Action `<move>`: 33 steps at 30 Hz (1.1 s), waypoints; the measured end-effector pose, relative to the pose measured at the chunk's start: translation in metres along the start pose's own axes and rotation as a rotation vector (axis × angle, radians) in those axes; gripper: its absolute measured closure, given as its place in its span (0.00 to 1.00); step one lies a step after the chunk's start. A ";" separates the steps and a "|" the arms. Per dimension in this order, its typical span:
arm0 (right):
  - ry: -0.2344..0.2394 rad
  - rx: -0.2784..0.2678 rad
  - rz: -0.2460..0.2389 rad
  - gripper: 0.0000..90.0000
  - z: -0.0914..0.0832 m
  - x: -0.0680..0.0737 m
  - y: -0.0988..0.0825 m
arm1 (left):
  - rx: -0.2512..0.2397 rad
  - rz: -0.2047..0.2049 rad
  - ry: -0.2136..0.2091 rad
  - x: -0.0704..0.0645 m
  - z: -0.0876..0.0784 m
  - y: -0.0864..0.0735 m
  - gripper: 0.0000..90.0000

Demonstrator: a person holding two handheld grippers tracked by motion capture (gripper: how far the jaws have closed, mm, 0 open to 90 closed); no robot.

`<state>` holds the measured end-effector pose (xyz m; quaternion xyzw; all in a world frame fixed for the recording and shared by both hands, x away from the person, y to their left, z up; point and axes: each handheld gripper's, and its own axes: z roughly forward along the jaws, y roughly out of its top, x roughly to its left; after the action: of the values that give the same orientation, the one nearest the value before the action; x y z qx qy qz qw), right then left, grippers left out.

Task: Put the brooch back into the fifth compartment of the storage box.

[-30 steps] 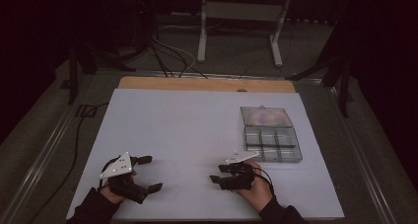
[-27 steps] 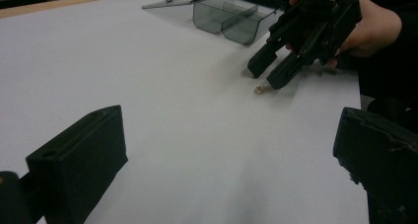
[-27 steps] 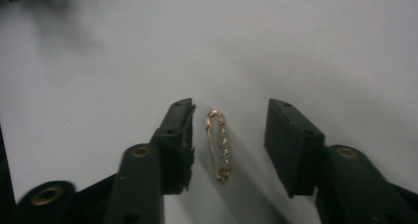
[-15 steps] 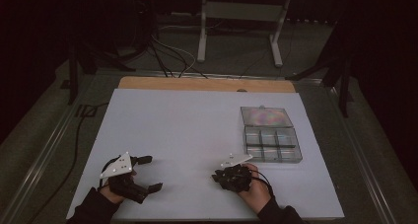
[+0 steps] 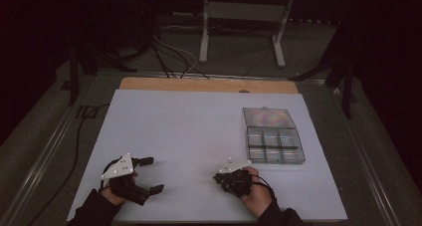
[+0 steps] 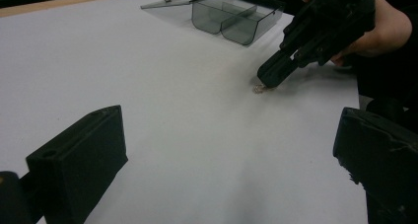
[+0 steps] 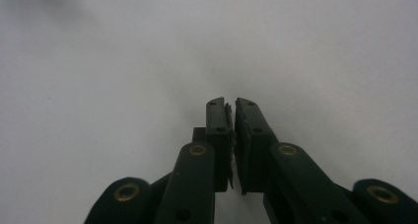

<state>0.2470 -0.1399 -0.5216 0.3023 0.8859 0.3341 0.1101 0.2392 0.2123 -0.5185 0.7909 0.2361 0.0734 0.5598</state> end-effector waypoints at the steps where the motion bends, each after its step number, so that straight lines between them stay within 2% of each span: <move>1: -0.002 -0.005 0.000 0.95 -0.002 -0.001 0.001 | 0.000 0.001 -0.001 0.000 0.000 0.000 0.01; 18: 0.003 -0.069 0.034 0.95 -0.022 -0.011 0.008 | 0.004 0.001 -0.002 0.000 0.001 0.000 0.01; 28: -0.012 -0.110 0.085 0.95 -0.036 -0.028 0.009 | 0.007 0.004 -0.003 0.000 0.001 0.000 0.01; 33: -0.036 -0.128 0.109 0.95 -0.044 -0.037 0.008 | 0.005 0.002 -0.002 0.000 0.001 0.000 0.01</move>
<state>0.2629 -0.1812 -0.4837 0.3485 0.8429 0.3899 0.1265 0.2396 0.2115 -0.5189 0.7927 0.2351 0.0724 0.5578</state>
